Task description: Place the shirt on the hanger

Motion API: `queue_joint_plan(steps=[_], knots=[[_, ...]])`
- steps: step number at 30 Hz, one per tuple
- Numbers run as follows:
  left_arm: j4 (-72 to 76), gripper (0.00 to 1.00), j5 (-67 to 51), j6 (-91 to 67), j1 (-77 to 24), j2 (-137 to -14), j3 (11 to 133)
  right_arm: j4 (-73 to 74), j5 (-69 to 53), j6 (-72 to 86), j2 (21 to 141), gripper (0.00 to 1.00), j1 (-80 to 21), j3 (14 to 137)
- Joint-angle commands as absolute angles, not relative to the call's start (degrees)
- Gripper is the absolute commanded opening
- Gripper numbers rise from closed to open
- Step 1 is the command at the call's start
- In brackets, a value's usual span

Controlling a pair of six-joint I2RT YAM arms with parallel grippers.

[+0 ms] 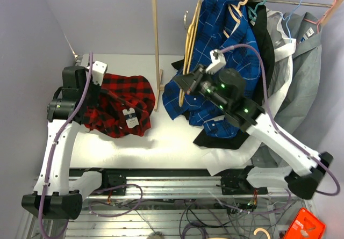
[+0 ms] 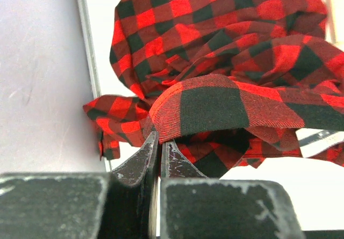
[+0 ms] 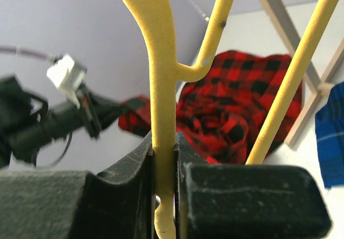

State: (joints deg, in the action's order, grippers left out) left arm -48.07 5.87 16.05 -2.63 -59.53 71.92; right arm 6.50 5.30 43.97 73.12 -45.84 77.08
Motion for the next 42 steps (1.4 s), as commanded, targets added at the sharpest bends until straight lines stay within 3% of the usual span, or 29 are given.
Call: queue_joint_plan(steps=[1,3,5,10,17,20,24,28,34,42], knots=[[-52.62,0.07,-8.67,21.53,-2.20,-60.52,77.97,4.40,-6.37,41.31,62.25,0.00,-45.65,68.24],[-55.11,0.07,-17.26,24.89,-2.21,-61.32,79.81,3.95,-16.00,44.03,59.09,0.00,-45.60,64.12],[-54.88,0.07,-18.55,25.77,-2.28,-62.31,80.48,2.03,-25.65,46.98,57.27,0.00,-45.62,60.72],[-51.87,0.07,-13.06,25.90,-3.54,-66.02,84.00,-18.56,-46.83,57.16,49.28,0.00,-45.66,46.91],[-46.68,0.07,2.76,23.44,-6.68,-69.84,84.04,-45.15,-61.84,71.10,43.85,0.00,-45.64,35.26],[-48.89,0.07,4.23,21.46,-7.39,-73.90,86.71,-51.40,-66.05,77.81,44.63,0.00,-45.94,32.48],[-48.49,0.07,3.68,19.66,-9.79,-74.24,88.01,-60.26,-66.96,84.01,47.86,0.00,-47.20,25.65],[-50.27,0.07,4.15,19.20,-11.95,-74.70,89.63,-59.18,-64.72,78.60,50.05,0.00,-48.03,19.01],[-52.05,0.07,4.17,19.21,-12.57,-73.36,89.91,-47.01,-61.59,63.71,55.39,0.00,-48.00,20.90],[-55.08,0.07,2.22,20.05,-12.57,-70.48,88.81,-55.74,-61.02,65.00,63.60,0.00,-47.80,22.62]])
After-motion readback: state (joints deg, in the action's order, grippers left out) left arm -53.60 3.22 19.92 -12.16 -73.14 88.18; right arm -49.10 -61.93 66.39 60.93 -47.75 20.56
